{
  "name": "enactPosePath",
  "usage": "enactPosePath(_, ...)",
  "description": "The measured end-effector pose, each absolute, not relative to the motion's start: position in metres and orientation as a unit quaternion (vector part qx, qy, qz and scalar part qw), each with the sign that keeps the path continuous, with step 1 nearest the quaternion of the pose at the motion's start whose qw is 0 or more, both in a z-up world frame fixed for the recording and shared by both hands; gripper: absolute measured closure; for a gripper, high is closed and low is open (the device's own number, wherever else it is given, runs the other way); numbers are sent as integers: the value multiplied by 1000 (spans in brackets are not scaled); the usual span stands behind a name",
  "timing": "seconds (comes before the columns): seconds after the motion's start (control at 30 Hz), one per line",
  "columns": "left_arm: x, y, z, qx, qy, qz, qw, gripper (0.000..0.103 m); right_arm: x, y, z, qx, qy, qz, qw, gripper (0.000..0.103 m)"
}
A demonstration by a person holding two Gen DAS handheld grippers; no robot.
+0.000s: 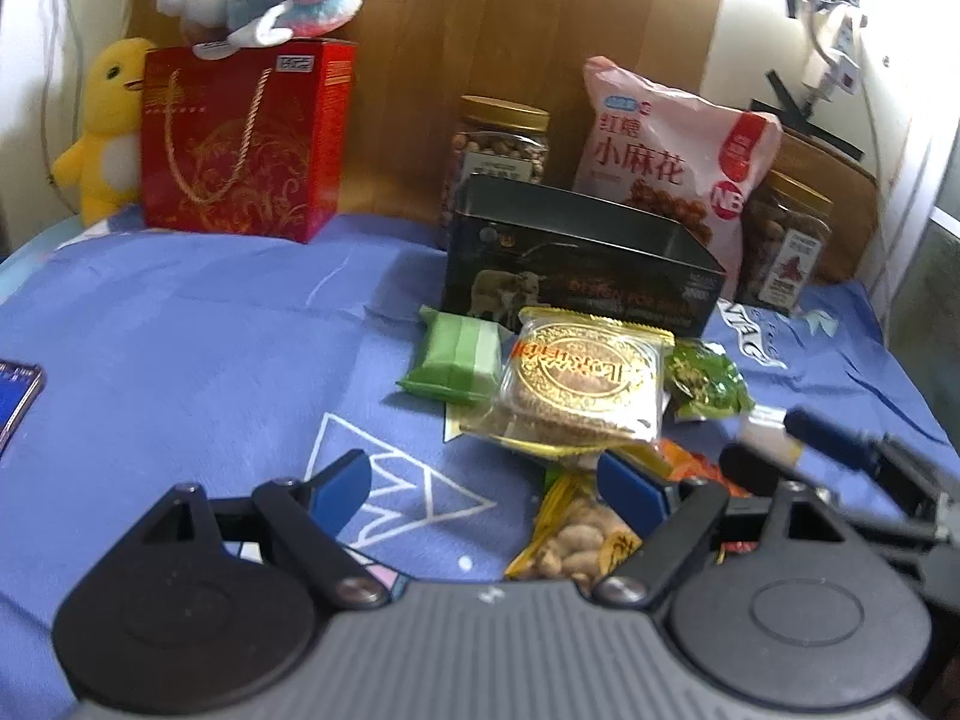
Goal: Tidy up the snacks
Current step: 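Move the left tool toward the clear mooncake bag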
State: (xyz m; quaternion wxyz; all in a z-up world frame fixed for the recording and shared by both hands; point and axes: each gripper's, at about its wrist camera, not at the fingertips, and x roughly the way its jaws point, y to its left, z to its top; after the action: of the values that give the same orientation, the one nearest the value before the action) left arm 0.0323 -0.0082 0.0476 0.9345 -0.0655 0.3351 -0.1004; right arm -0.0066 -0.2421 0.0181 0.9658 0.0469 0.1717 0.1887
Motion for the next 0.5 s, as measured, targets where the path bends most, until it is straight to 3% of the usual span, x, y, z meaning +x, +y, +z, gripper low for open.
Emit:
enactPosePath(0.07,34,-7,49,-82,339,-87,933,19,0,-245,11,67,199,201,957,36)
enactPosePath(0.3,29,10,60,-152,340,-70,926,30,-3,-249,12,89,194,226,950,36)
enactPosePath(0.5,19,19,51,-177,351,-89,915,30,-4,-248,11,80,193,231,950,36)
